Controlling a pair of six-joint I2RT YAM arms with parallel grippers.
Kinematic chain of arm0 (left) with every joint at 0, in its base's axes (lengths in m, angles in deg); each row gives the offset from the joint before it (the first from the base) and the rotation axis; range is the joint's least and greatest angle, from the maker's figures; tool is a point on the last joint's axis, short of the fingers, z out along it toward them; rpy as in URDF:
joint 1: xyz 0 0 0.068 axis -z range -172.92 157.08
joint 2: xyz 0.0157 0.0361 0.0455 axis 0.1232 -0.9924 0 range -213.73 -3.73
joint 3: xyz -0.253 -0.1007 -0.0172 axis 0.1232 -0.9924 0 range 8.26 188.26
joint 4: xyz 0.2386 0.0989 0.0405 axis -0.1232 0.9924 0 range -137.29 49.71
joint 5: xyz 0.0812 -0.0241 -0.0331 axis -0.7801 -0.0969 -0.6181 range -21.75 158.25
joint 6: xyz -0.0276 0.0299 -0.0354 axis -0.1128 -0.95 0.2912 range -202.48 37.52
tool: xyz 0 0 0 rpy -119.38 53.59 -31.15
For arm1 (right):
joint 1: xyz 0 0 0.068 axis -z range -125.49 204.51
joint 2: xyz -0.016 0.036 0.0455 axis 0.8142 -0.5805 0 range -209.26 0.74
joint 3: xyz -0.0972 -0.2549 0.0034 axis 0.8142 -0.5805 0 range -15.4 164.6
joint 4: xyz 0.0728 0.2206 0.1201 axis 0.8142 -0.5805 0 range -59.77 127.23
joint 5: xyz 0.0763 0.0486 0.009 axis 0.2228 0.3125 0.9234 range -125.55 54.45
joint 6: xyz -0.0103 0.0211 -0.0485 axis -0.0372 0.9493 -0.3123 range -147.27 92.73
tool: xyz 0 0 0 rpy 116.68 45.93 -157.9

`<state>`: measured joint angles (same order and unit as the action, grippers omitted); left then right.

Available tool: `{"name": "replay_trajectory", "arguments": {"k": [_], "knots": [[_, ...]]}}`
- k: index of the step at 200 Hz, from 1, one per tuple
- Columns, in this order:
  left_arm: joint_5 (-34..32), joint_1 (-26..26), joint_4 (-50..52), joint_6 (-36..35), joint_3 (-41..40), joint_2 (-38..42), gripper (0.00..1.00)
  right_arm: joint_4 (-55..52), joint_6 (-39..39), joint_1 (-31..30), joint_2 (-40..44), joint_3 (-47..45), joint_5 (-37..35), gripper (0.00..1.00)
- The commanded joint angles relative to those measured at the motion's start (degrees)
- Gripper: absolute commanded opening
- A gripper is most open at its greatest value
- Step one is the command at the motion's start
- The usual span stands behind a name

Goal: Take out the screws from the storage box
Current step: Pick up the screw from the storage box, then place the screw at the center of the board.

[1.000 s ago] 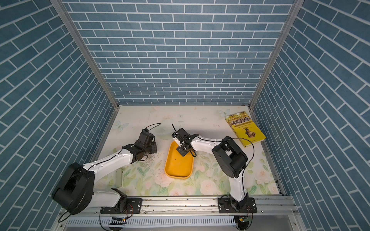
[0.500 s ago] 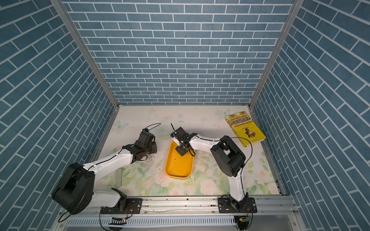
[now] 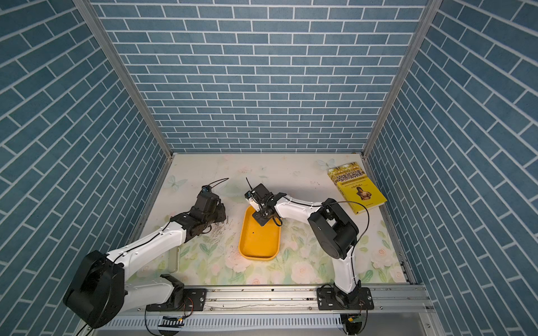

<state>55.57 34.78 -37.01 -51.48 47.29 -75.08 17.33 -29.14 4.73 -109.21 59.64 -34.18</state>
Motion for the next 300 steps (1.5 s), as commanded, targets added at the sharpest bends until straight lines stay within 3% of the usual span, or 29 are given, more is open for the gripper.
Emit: {"name": "replay_trajectory", "arguments": {"k": [1,36,72,104,146,175,220,300], "knots": [[0.0,-0.3,-1.2,-1.1,-1.3,2.4,0.53,3.7,-3.1,-0.2,6.4,0.5,0.2,0.00],[1.8,-0.3,-3.2,-1.9,-2.6,6.4,0.54,6.1,-3.1,0.0,12.5,-2.7,-3.9,0.00],[4.8,-0.2,-5.6,-3.0,-3.6,8.6,0.55,11.8,0.0,1.5,22.8,-12.7,-9.9,0.00],[9.9,-0.2,-7.9,-3.6,-3.5,8.7,0.54,14.7,4.8,5.5,32.3,-21.9,-13.9,0.00],[16.3,0.2,-9.3,-4.7,-2.7,7.7,0.56,14.9,12.1,11.2,37.2,-29.8,-17.2,0.00],[20.1,2.8,-8.8,-5.9,-0.2,4.9,0.57,15.6,16.6,14.5,38.0,-34.0,-18.5,0.00],[17.7,10.1,-5.1,-7.5,4.4,0.6,0.57,16.7,20.9,19.1,35.9,-37.1,-16.5,0.00],[17.4,16.5,-0.6,-9.4,12.2,-10.0,0.53,20.3,23.8,24.4,28.3,-39.3,-8.5,0.00]]}}
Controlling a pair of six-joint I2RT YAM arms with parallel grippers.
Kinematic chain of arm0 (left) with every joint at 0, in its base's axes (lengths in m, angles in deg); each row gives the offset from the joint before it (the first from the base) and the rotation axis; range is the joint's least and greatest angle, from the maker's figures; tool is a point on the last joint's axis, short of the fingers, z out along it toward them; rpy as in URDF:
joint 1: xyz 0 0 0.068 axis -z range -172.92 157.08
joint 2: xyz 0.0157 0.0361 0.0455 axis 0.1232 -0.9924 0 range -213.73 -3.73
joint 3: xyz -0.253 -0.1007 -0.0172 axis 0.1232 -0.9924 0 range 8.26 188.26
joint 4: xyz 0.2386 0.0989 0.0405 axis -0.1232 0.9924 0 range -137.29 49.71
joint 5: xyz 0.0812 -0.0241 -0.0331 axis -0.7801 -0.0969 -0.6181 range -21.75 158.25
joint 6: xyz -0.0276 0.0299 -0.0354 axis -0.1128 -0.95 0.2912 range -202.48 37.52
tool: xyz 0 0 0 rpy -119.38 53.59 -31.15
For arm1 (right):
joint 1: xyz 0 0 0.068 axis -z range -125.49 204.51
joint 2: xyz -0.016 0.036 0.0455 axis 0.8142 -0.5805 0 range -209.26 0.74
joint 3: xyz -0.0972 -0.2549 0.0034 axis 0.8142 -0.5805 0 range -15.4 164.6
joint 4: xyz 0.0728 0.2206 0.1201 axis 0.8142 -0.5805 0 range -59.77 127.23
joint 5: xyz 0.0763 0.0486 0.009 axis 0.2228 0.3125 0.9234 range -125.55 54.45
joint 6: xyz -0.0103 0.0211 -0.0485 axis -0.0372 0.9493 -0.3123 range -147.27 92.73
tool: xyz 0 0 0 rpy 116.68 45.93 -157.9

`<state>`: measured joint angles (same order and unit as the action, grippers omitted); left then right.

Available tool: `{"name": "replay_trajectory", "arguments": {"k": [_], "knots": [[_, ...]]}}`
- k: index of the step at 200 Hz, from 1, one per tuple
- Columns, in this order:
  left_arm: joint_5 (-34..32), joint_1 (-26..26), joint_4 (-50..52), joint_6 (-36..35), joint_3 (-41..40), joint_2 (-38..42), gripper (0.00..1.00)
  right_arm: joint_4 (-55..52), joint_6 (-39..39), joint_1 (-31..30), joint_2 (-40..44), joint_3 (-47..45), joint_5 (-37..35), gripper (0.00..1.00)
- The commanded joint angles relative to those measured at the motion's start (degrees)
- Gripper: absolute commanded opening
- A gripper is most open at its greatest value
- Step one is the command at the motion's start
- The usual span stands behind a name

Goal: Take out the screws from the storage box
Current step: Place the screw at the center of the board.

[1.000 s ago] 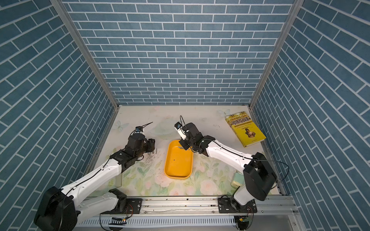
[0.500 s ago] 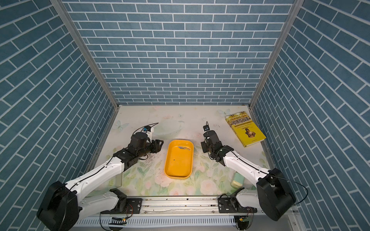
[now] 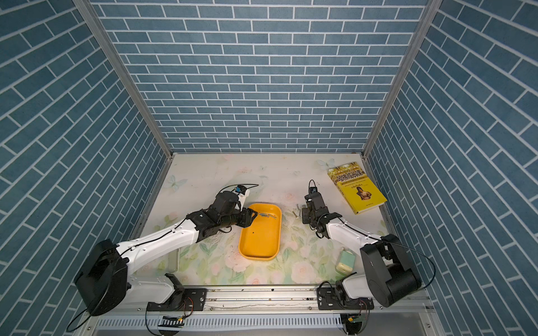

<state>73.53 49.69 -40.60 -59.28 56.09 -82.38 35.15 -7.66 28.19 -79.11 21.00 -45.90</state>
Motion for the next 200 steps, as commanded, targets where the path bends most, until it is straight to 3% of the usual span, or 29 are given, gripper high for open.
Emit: {"name": "replay_trajectory", "arguments": {"k": [1,66,112,160,200], "knots": [[-0.6,1.6,3.1,-1.5,3.5,-2.8,0.53,2.4,2.4,1.0,-1.9,-0.7,3.2,0.00],[0.4,2.6,5.5,4.1,12.7,-17.5,0.51,2.9,1.3,3.4,-9.4,2.4,5.3,0.00],[0.3,2.6,6.3,6.8,16.0,-24.4,0.50,4.0,0.0,3.4,-9.2,3.0,5.0,0.00],[1.5,2.8,7.8,7.0,19.4,-26.7,0.50,5.2,-0.5,3.4,-9.0,2.3,6.5,0.14],[-1.7,2.8,10.9,6.6,22.0,-29.3,0.49,6.3,-0.8,3.4,-6.4,1.1,7.0,0.26]]}}
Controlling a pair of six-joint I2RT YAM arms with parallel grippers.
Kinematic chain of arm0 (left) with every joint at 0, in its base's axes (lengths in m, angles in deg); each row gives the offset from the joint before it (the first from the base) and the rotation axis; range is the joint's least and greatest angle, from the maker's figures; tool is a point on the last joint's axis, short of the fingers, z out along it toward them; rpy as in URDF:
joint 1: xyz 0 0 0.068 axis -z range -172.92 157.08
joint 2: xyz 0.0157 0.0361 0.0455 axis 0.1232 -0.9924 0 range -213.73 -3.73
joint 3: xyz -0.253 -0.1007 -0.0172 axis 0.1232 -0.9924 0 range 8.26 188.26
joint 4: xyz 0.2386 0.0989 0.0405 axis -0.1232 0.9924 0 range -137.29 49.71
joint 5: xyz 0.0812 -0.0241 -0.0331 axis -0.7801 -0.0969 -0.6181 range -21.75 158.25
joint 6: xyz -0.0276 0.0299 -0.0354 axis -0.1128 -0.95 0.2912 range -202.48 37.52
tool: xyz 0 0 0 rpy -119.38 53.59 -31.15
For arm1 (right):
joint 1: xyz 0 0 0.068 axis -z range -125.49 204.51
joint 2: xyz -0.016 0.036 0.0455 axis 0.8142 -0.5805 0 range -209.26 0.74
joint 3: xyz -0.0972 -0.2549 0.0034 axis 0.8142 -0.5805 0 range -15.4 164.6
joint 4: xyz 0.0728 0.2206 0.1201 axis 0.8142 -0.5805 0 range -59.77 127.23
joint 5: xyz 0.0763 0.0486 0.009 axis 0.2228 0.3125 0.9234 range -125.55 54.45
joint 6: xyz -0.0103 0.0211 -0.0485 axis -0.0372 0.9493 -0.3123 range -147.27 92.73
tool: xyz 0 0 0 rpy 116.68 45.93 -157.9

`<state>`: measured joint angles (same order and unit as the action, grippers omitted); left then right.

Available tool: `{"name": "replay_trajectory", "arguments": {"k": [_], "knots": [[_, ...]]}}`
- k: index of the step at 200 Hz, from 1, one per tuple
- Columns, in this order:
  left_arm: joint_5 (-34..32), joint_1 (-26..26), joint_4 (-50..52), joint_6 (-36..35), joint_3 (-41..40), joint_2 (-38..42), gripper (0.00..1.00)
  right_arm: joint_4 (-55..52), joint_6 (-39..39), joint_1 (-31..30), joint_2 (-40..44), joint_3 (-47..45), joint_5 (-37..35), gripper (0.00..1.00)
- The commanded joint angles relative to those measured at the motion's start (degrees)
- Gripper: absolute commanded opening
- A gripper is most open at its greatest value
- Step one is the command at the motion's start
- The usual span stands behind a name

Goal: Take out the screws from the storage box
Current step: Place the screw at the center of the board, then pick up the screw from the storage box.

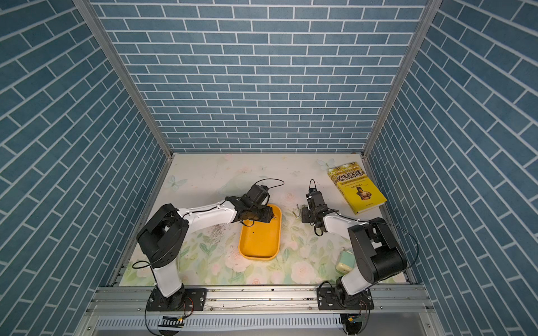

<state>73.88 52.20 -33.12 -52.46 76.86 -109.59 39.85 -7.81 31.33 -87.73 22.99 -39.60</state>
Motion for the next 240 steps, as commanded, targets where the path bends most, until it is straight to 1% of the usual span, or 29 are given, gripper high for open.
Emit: {"name": "replay_trajectory", "arguments": {"k": [1,61,130,190,217,240], "knots": [[-2.2,0.3,3.5,-0.2,1.3,-2.2,0.49,1.6,-0.5,0.2,2.2,-1.0,0.7,0.27],[-2.4,0.2,3.6,-2.4,4.1,-5.2,0.46,2.0,-1.0,0.2,1.7,-1.0,2.2,0.28],[-3.1,-0.2,2.4,-3.1,3.8,-6.8,0.45,2.1,-1.4,0.2,0.5,-0.4,3.9,0.28],[-7.0,-0.6,0.9,-4.0,2.4,-5.9,0.44,2.0,-1.6,0.2,0.3,-0.4,4.6,0.27],[-5.9,-0.6,0.2,-4.7,2.2,-6.8,0.44,1.8,-1.7,0.2,-0.4,-0.1,5.0,0.27],[-4.8,-0.6,0.4,-4.6,1.6,-7.9,0.39,1.8,-1.8,0.2,-0.9,0.2,5.8,0.27]]}}
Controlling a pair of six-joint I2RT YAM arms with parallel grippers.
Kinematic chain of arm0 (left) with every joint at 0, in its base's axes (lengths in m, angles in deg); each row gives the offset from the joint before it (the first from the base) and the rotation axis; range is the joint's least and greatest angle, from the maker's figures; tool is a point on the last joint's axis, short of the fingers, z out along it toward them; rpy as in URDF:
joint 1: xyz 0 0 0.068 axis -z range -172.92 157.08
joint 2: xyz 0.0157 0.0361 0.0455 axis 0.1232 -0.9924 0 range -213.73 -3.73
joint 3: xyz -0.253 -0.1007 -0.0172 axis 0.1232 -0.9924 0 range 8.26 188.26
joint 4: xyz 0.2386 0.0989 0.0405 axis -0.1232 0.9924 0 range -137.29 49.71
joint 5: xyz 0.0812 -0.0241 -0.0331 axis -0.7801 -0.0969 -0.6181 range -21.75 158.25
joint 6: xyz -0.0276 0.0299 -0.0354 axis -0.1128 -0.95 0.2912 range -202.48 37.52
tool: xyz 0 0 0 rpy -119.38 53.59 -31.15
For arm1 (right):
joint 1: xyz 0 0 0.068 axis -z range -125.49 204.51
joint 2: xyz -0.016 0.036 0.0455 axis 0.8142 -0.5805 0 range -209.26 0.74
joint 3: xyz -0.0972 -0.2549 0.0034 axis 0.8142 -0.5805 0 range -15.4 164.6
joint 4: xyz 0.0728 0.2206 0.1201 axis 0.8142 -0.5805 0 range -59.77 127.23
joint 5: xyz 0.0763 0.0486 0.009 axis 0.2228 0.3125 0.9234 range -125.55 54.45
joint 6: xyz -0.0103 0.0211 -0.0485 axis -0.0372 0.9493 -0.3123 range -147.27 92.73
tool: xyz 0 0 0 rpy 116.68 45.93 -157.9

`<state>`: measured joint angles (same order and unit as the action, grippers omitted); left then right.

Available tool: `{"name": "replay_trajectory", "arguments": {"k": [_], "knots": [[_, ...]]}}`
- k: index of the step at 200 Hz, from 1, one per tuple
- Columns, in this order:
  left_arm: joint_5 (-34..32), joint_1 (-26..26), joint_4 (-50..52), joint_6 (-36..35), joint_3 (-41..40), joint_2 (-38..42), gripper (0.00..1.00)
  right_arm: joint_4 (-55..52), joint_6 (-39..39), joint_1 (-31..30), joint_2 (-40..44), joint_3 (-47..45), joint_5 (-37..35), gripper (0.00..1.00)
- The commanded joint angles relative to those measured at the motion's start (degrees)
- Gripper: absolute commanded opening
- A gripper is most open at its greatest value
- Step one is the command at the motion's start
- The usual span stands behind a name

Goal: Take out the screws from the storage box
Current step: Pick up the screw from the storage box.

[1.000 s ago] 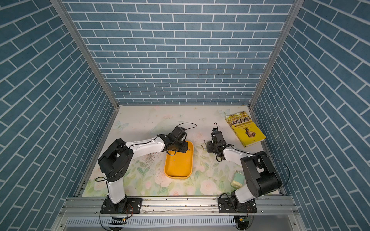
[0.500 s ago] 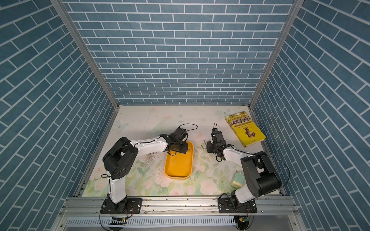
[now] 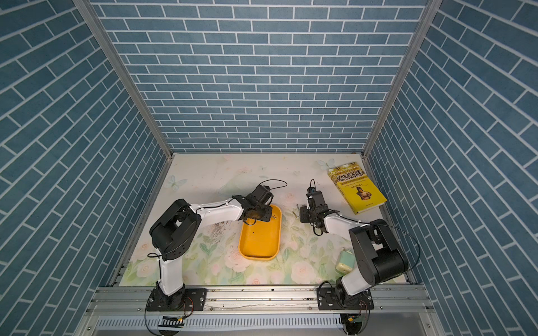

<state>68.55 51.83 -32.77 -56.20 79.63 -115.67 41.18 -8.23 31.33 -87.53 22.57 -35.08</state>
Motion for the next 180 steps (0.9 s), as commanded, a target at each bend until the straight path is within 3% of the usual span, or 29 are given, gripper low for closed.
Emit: {"name": "replay_trajectory", "arguments": {"k": [1,38,96,180], "knots": [[0.6,-0.2,0.1,-0.8,-1.2,-1.9,0.39,0.4,-1.4,0.2,-1.1,0.6,1.3,0.27],[3.2,-0.1,0.4,-0.1,-4.6,0.1,0.34,0.4,-1.5,0.2,-1.1,0.5,1.6,0.27],[1.4,0.0,2.2,1.0,-9.8,3.4,0.33,0.4,-1.6,0.2,-1.8,0.8,2.5,0.26],[4.1,1.0,2.5,-1.6,-6.4,-0.6,0.32,0.5,-1.6,0.2,-1.4,0.4,3.2,0.26]]}}
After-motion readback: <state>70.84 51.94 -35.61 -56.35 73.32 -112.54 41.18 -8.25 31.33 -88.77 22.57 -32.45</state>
